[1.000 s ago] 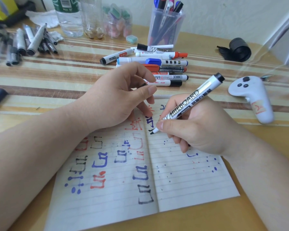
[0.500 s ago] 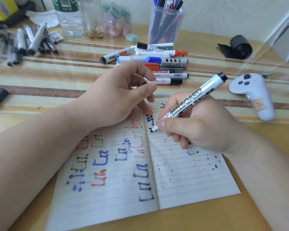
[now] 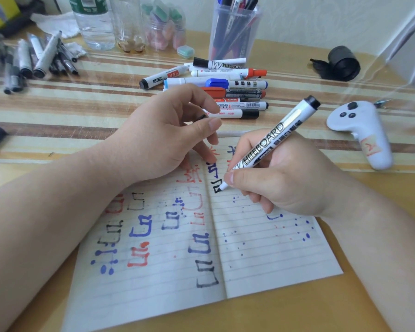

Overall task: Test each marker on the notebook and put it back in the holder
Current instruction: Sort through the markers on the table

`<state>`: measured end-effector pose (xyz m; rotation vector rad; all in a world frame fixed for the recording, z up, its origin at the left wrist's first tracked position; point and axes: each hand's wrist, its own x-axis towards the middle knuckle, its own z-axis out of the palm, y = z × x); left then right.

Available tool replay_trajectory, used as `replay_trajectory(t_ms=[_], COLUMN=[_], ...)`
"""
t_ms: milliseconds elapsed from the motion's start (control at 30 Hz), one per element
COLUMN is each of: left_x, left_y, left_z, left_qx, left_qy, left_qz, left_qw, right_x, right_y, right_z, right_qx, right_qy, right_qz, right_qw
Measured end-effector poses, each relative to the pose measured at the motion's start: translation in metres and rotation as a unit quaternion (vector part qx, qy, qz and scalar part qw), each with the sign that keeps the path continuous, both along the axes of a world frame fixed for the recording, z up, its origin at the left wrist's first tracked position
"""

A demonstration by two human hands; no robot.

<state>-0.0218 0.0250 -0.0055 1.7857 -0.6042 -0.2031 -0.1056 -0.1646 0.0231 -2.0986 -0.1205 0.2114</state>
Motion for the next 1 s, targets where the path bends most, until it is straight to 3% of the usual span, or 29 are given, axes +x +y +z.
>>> replay_trajectory(t_ms=[600,767,1000], left_x=[-0.002,-0.003,-0.006], left_y=[-0.001,0.000,0.000], left_z=[0.002,0.002,0.008], left_qx=[0.001,-0.004,-0.018], left_qy=[0.004,-0.006,0.000], left_qz=[-0.001,-0.003,-0.016], left_qw=[1.000,1.000,1.000], right_x=[0.002,0.004,0.011], right_y=[-0.004,-0.007,-0.005], right_z=[-0.001,-0.007,-0.014], right_qx=[0.012,0.157,0.236], right_qy=[0.003,0.012,-0.069], right_qz=[0.033,0.021,-0.027], right_qw=[0.999,0.987,0.969])
